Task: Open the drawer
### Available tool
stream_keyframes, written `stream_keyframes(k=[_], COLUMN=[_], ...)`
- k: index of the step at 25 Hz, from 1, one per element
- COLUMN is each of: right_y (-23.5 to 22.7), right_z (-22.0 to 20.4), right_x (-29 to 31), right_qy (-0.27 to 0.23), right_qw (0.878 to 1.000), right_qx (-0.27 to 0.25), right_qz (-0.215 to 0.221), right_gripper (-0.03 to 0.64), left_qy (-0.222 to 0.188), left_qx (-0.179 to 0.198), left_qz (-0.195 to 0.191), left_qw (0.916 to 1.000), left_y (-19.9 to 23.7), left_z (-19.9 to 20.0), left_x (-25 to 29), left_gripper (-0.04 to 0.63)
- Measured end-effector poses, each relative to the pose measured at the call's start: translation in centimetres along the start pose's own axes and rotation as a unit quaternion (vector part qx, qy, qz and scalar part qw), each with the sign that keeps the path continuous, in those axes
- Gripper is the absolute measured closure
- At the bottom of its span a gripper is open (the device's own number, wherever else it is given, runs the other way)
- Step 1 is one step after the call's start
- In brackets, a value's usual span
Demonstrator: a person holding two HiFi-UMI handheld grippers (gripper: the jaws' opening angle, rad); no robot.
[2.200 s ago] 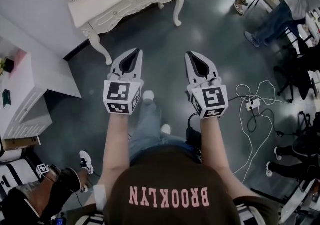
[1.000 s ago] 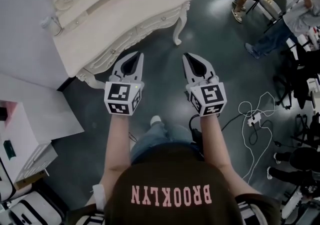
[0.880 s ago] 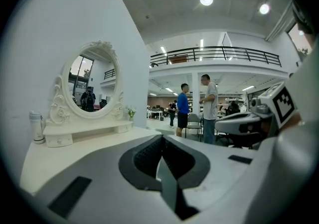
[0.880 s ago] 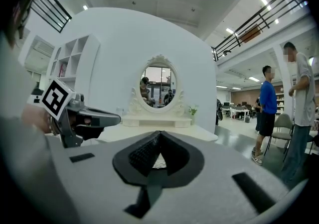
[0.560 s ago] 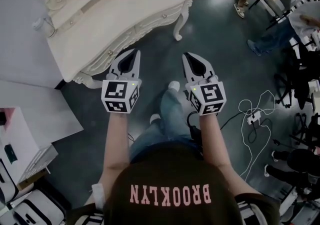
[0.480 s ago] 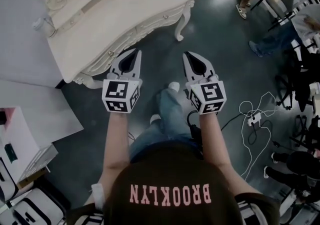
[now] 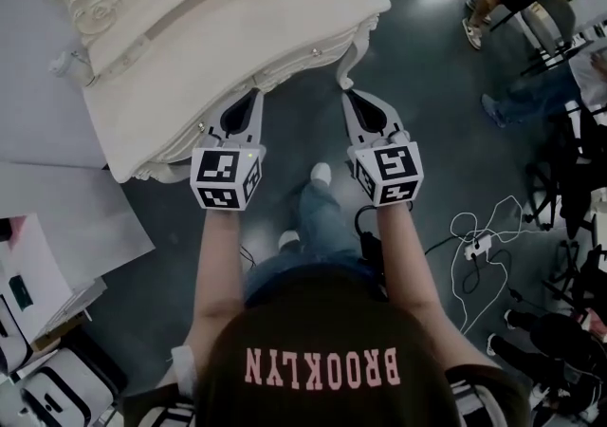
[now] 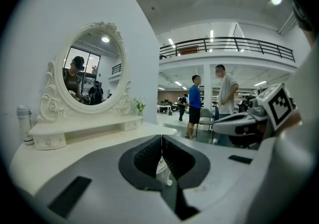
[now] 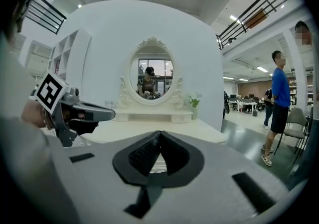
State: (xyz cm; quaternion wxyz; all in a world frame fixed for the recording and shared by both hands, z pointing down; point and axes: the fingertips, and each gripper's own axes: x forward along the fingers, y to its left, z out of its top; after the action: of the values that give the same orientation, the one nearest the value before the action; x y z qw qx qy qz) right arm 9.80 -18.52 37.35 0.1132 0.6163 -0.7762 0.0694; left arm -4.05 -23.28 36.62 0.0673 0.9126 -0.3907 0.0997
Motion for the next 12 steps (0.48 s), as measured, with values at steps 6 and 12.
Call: stream_keyframes(k=[6, 12], right_y=[-4.2, -7.1], right_z=[-2.0, -5.8], right_x=[6.3, 12.0], right_qy=[0.033, 0.072], right_qw=[0.999, 0.996], right_qx=[0.006, -0.005], right_qz=[0.025, 0.043], right_gripper=[0.62, 0.62], left_qy=[0.026, 0.057], left_qx=[-0.014, -0.034], left_qz=[0.021, 0.046], left_qw=[0.9993, 0.9967], left_y=[1.9, 3.5], left_z=[-1.0, -3.3], left_x=[5.8, 11.0], left_gripper=[0.591, 0.591])
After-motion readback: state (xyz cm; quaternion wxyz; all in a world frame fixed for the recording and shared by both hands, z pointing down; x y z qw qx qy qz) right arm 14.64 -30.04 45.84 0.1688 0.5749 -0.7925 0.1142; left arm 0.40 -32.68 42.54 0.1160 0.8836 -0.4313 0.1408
